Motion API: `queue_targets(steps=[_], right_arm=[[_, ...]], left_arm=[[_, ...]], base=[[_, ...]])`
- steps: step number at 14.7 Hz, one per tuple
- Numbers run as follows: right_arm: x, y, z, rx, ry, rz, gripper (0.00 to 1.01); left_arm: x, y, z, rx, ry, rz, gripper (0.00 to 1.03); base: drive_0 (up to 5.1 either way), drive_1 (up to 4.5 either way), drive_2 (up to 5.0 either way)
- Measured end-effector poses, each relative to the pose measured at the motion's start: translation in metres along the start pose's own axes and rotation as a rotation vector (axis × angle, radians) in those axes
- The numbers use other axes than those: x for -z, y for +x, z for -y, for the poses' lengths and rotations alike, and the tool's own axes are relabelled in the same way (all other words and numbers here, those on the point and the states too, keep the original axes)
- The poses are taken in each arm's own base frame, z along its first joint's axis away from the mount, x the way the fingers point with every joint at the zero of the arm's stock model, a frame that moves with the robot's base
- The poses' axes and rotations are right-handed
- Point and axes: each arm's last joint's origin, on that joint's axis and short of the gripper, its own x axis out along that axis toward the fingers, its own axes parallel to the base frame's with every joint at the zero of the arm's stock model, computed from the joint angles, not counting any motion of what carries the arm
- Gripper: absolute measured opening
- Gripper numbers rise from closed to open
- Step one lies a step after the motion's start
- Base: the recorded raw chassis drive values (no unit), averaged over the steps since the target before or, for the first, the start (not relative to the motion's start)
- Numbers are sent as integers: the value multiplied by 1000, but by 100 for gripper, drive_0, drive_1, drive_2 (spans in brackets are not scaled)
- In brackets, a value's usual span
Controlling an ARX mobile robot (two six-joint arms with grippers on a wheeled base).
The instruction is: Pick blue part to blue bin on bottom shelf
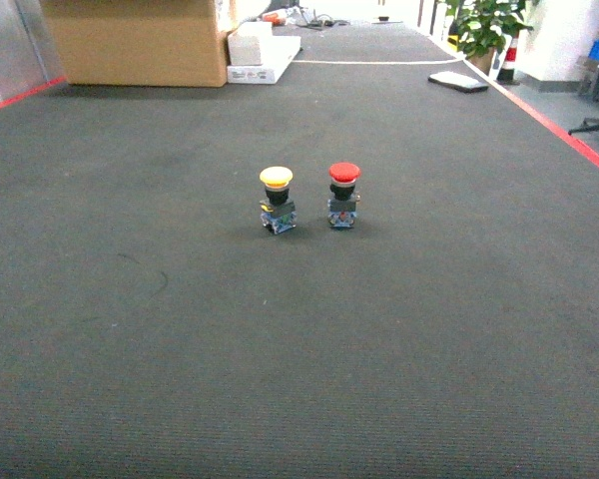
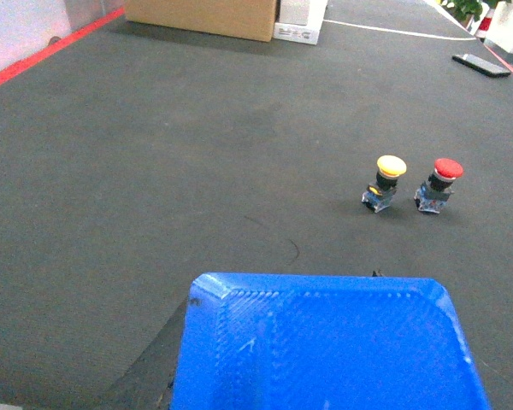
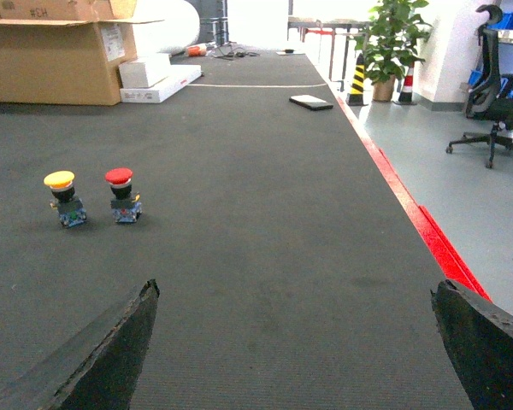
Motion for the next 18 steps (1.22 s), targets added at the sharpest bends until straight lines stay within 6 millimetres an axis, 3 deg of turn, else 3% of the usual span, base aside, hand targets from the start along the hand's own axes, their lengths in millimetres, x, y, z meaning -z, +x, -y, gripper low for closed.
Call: queue_targets(steps=[18], right_arm=[[0, 0, 0, 0, 0, -1, 98]], left_arm=[[0, 0, 0, -5, 6, 1, 44]], base=[[-10, -10, -10]])
